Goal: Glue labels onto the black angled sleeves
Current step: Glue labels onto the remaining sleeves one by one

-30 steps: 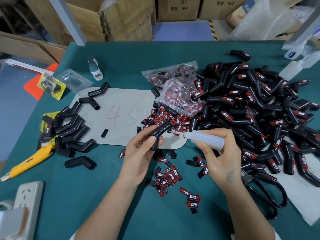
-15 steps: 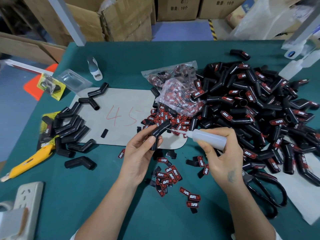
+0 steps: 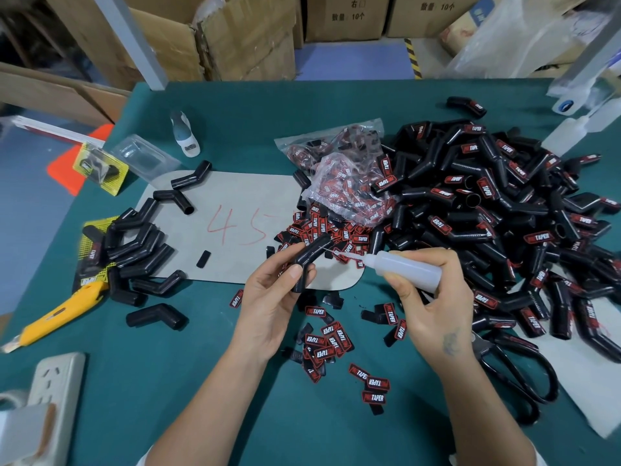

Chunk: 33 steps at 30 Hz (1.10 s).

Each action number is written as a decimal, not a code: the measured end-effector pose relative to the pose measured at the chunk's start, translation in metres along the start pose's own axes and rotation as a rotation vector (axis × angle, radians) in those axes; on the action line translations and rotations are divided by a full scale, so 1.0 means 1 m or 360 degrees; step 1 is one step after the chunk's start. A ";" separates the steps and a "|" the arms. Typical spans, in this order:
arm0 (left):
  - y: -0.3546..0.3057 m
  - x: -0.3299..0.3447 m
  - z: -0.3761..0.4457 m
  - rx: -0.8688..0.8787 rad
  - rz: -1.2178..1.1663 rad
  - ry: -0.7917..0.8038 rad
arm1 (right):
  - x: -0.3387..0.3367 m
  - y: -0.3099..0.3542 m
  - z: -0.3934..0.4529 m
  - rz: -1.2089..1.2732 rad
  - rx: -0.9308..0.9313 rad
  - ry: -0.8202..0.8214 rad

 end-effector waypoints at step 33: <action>0.001 0.001 -0.002 -0.0060 -0.0081 -0.0043 | -0.003 -0.001 0.002 0.0040 0.0011 -0.0038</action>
Point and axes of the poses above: each hand's wrist, its own z-axis towards the middle knuckle, its own x-axis out of the palm, y = z × x, the point moved 9 cm from there along z, towards the middle knuckle, and after that the axes turned 2 degrees about y, right-handed, at the moved point
